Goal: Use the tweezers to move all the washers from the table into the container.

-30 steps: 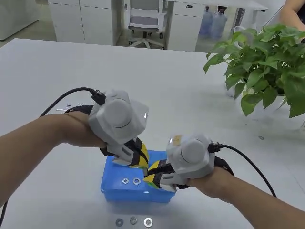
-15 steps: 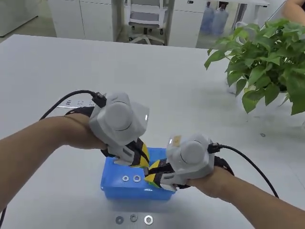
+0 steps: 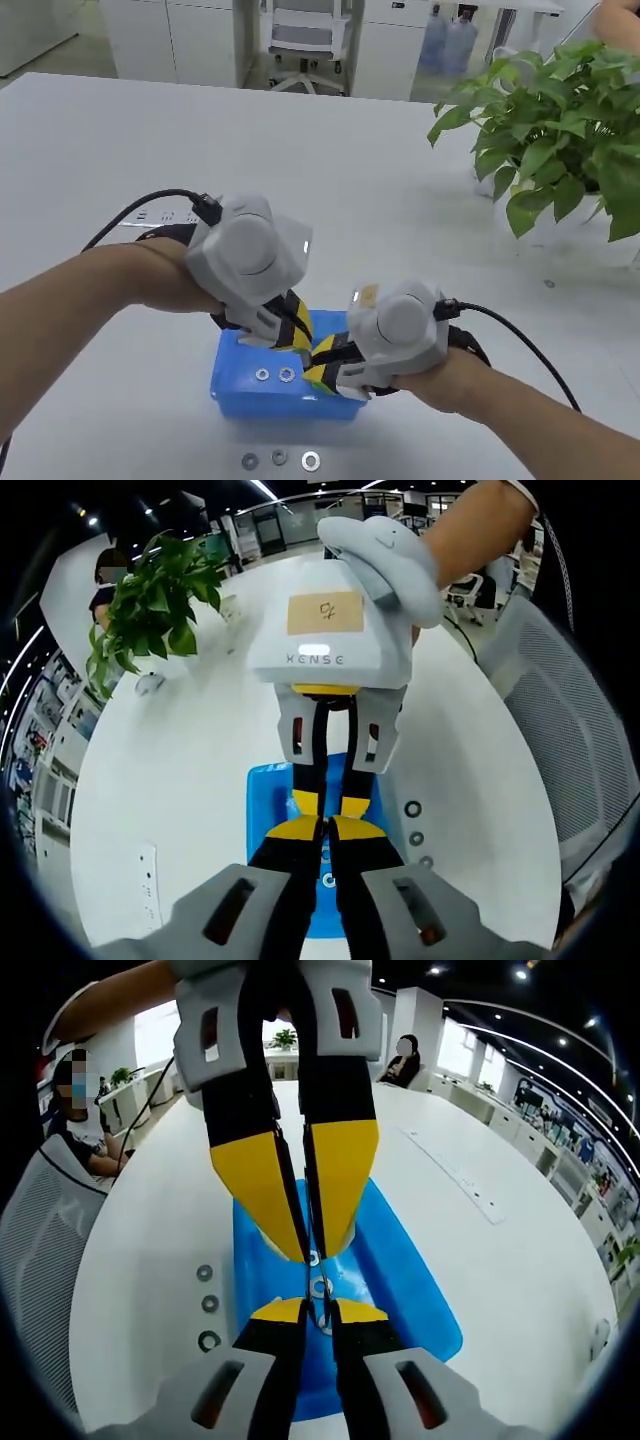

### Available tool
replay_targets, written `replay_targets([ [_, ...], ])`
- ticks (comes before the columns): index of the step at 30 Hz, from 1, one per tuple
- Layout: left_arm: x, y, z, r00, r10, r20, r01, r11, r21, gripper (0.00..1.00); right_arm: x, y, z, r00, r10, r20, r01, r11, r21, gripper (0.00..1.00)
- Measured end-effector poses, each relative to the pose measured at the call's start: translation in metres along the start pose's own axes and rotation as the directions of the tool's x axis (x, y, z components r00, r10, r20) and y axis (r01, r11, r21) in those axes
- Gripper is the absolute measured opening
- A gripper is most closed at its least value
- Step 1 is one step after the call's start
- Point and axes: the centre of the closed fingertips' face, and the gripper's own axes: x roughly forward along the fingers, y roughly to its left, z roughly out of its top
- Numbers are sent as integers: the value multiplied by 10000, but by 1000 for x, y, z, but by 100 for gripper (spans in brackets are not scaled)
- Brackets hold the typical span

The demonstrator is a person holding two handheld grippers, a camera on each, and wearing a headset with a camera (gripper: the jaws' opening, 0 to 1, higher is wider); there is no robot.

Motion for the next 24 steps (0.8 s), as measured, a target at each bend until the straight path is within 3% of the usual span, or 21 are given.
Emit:
replay_targets([
  [14,-17,-4,14,9999,165,49,-166,9996,218,7,-17,4,15,9996,-228,162,231,9996,-153,11],
  [24,-32,-13,26,9997,238,88,-241,9992,313,7,-30,10,27,9984,-439,353,452,9984,-354,12],
])
